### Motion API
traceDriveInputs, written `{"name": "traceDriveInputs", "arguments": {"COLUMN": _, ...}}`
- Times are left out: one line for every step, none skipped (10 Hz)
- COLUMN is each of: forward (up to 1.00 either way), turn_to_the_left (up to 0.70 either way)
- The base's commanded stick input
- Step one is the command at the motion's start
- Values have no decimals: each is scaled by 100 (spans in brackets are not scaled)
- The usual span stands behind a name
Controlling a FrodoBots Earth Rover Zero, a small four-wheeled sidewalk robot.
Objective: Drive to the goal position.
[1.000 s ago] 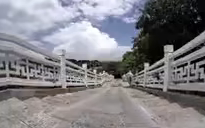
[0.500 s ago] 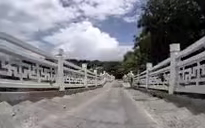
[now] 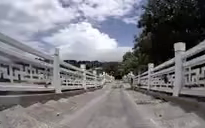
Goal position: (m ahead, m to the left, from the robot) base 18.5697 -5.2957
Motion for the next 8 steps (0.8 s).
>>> {"name": "traceDriveInputs", "arguments": {"forward": 45, "turn_to_the_left": 0}}
{"name": "traceDriveInputs", "arguments": {"forward": 45, "turn_to_the_left": 0}}
{"name": "traceDriveInputs", "arguments": {"forward": 45, "turn_to_the_left": 0}}
{"name": "traceDriveInputs", "arguments": {"forward": 45, "turn_to_the_left": 0}}
{"name": "traceDriveInputs", "arguments": {"forward": 45, "turn_to_the_left": 0}}
{"name": "traceDriveInputs", "arguments": {"forward": 45, "turn_to_the_left": 0}}
{"name": "traceDriveInputs", "arguments": {"forward": 45, "turn_to_the_left": 0}}
{"name": "traceDriveInputs", "arguments": {"forward": 45, "turn_to_the_left": 0}}
